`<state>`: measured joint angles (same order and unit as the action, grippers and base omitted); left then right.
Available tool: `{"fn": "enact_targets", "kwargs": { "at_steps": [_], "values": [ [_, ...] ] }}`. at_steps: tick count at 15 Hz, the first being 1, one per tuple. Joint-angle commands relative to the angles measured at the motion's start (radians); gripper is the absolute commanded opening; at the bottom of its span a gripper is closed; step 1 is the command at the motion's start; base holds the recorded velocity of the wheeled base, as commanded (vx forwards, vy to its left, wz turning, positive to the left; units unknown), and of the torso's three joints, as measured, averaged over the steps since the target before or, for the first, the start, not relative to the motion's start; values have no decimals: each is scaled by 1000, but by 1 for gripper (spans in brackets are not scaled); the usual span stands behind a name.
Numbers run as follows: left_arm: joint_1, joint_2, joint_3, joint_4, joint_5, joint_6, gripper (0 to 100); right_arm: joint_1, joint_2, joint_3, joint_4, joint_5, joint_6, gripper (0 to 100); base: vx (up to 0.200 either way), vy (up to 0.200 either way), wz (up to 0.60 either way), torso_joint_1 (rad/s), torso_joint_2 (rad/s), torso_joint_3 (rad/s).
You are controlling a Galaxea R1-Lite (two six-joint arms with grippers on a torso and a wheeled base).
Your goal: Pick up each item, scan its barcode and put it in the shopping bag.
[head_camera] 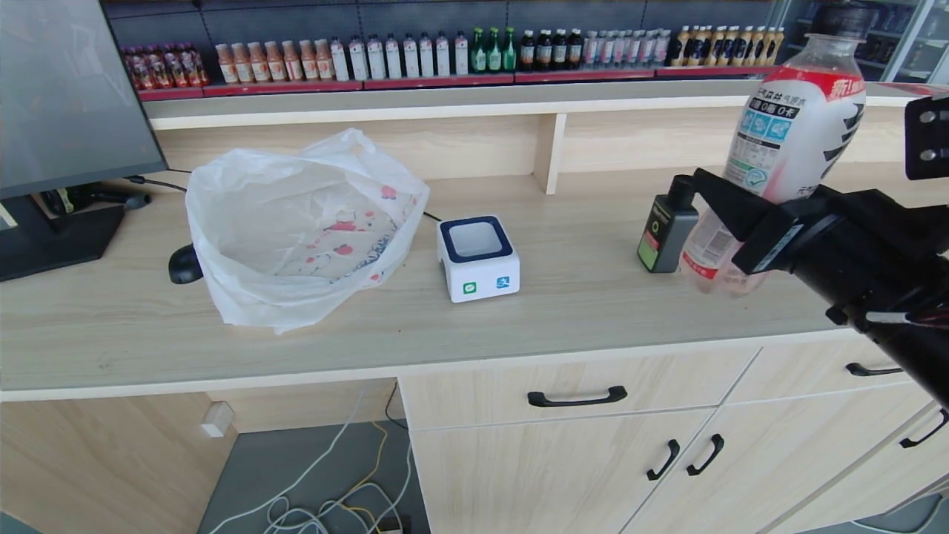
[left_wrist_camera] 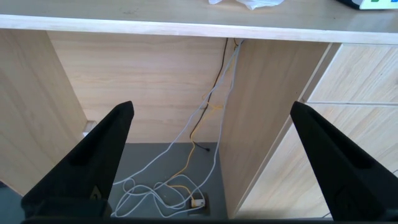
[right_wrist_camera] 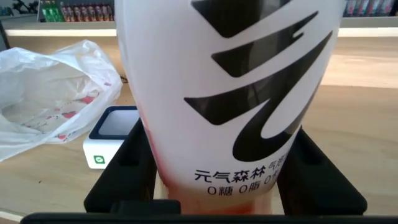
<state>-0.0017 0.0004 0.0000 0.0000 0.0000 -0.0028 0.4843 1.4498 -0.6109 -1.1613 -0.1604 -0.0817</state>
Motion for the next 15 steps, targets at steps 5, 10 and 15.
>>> {"fn": "enact_targets", "kwargs": {
  "at_steps": [5,10,15],
  "values": [
    [0,0,0,0,0,0,100,63,-40,172,-18,18,132,0,0,0,0,0,0,0],
    [0,0,0,0,0,0,100,140,-37,161,-38,41,327,0,0,0,0,0,0,0],
    [0,0,0,0,0,0,100,146,3,164,-38,211,459,0,0,0,0,0,0,0]
  ]
}}
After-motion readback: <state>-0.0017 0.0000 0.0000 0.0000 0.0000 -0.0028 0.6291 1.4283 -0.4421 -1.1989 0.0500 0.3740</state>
